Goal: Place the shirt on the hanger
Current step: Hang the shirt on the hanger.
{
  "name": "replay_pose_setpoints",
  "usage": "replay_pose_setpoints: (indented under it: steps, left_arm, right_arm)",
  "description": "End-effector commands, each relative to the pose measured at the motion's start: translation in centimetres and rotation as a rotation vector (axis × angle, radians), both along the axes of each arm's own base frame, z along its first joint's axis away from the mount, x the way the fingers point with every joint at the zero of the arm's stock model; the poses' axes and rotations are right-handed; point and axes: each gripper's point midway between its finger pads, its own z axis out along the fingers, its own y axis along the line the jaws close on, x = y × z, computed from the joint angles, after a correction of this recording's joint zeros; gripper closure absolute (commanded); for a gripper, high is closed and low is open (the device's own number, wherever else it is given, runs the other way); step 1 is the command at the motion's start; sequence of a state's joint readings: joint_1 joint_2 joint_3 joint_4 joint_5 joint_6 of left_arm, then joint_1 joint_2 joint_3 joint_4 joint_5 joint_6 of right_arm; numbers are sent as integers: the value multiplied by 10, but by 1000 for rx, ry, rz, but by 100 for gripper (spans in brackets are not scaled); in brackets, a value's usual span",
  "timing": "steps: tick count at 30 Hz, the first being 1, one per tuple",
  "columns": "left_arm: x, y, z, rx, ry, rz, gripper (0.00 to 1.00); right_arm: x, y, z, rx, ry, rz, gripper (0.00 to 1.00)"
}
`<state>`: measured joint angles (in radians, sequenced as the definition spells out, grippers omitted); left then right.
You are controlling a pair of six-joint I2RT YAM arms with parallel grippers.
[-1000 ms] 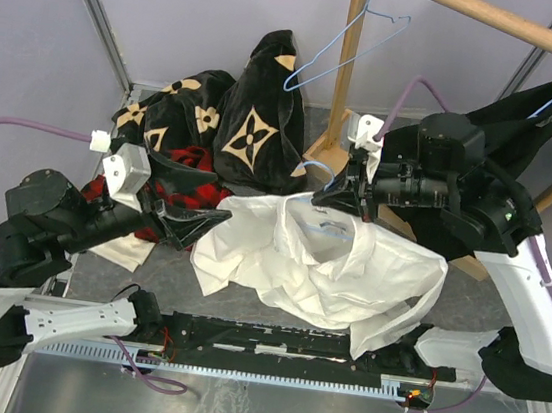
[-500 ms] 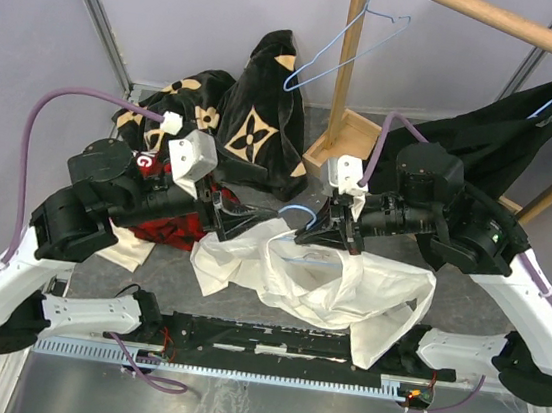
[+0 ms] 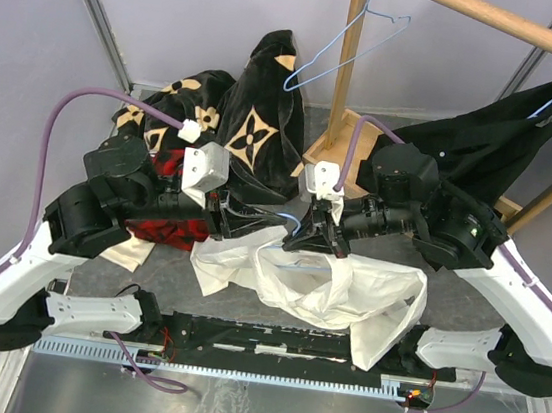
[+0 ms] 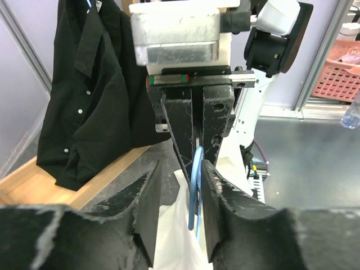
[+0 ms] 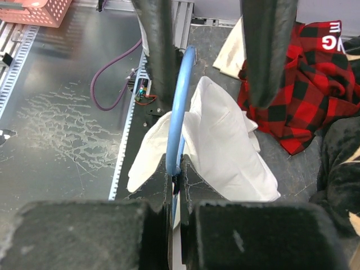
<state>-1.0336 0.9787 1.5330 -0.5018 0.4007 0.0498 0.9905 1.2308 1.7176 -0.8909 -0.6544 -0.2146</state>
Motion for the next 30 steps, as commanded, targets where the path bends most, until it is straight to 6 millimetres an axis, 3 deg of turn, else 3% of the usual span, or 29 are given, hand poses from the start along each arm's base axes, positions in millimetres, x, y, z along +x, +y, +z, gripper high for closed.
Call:
replay_pose_setpoints:
  steps: [1, 3, 5, 6, 9, 14, 19, 21, 30]
  left_arm:
    - [-9, -6, 17, -46, -42, -71, 67]
    - [-10, -8, 13, -38, -32, -79, 78]
    - [-9, -8, 11, -34, -22, -72, 95]
    - [-8, -7, 10, -33, -19, -66, 97]
    - [2, -4, 8, -23, -7, -4, 97]
    - [2, -1, 1, -8, -1, 5, 97]
    - [-2, 4, -2, 1, 4, 2, 97]
    - [-3, 6, -4, 6, 8, 2, 97]
    - [-25, 6, -7, 21, 33, -110, 97]
  right_arm:
    - [-4, 3, 7, 33, -32, 29, 100]
    - [-5, 2, 8, 36, -35, 28, 100]
    - [-5, 1, 10, 41, -43, 21, 100]
    - [-4, 0, 9, 40, -44, 14, 100]
    - [0, -4, 7, 34, -50, -28, 95]
    - [6, -19, 2, 26, -60, -117, 56]
    - [5, -44, -6, -2, -67, -194, 39]
    - [2, -58, -11, -21, -74, -217, 24]
    - [-6, -97, -50, -201, -51, -271, 19]
